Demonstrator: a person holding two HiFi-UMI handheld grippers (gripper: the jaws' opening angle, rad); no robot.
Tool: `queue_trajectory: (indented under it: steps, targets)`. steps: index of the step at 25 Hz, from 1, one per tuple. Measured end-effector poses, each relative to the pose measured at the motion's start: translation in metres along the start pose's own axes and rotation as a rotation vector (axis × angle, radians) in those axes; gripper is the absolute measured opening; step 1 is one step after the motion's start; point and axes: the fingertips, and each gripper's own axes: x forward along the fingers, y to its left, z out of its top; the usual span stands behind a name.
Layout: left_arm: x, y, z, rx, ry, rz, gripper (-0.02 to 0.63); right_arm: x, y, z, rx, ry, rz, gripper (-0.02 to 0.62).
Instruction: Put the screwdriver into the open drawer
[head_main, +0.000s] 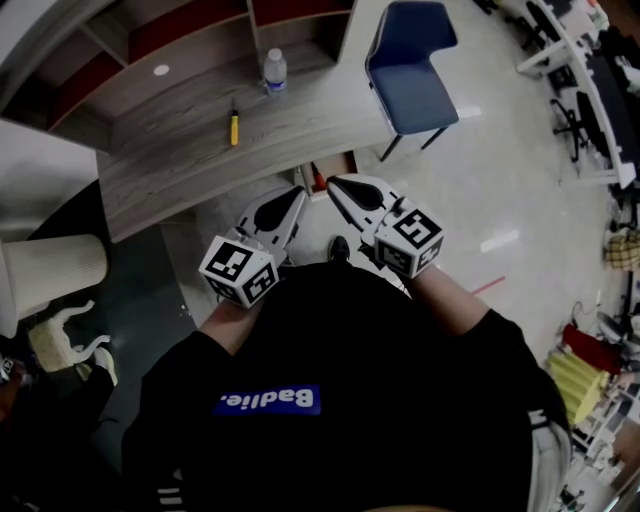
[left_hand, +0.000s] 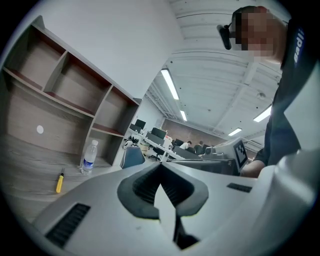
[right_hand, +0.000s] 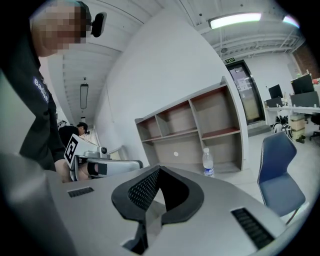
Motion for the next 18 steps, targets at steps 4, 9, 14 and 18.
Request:
queue_trajectory:
  steps: [4, 9, 14, 18]
  targets:
    - [-0.0004, -0.0039, 0.0024, -0.005, -0.002, -0.005, 0.002, -0.0021, 0.0054, 0.0022, -0.014, -0.005, 0.013, 0.029]
    - [-0.0014, -0.0059, 0.0020, 0.000, -0.001, -0.005, 0.002, -0.0035, 0.0071, 0.0034, -0.011, -0.008, 0.016, 0.029]
    - [-0.0028, -0.0085, 0.0022, 0.004, -0.002, -0.007, 0.002, -0.0054, 0.0089, 0.0035, -0.011, -0.009, 0.021, 0.029]
    - [-0.0033, -0.0104, 0.0026, 0.001, -0.003, -0.006, 0.002, -0.0072, 0.0101, 0.0048, 0.002, -0.015, 0.021, 0.029]
